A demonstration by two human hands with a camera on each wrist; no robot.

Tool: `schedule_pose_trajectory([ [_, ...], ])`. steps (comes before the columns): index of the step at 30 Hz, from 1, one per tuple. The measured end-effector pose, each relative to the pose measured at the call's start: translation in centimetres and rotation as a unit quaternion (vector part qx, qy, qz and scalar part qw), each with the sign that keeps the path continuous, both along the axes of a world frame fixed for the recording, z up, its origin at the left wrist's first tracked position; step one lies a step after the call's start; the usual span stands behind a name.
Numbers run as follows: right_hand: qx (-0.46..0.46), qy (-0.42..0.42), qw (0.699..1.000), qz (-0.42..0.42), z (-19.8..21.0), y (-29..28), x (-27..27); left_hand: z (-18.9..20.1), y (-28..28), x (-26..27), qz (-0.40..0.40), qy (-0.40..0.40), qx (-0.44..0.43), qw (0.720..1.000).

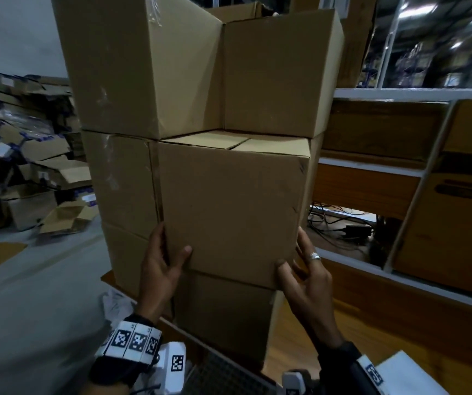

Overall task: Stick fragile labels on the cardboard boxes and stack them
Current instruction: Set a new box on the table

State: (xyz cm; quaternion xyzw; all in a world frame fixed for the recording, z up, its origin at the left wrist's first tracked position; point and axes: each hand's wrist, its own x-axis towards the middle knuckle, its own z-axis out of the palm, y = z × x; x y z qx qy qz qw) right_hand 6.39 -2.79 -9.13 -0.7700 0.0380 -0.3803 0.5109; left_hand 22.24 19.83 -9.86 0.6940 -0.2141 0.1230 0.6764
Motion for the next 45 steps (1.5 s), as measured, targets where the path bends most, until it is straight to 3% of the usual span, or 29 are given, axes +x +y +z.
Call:
schedule_pose_trajectory([
  [12, 0.004, -0.061, 0.998, -0.026, 1.4, -0.5, -7.6, 1.6, -0.9, -7.6, -0.017, -0.049, -0.054, 0.997],
  [18, 0.037, -0.099, 0.991, -0.087, 2.1, -5.0, -14.7, 3.7, -5.5, -13.2, -0.07, -0.083, -0.049, 0.993],
  [24, 0.049, -0.092, 0.982, -0.155, 2.2, -11.2, -25.1, 4.2, -13.1, -20.7, -0.152, -0.099, -0.008, 0.983],
  [29, 0.042, -0.056, 0.973, -0.22, 0.1, -16.4, -34.5, 1.6, -19.9, -27.8, -0.244, -0.061, -0.001, 0.968],
  [35, 0.051, 0.013, 0.967, -0.248, -4.8, -21.3, -43.7, -4.8, -26.5, -33.2, -0.321, 0.014, 0.036, 0.946],
  [45, 0.154, 0.103, 0.951, -0.246, -13.3, -28.0, -52.0, -13.3, -34.5, -39.9, -0.377, 0.018, 0.144, 0.915],
])
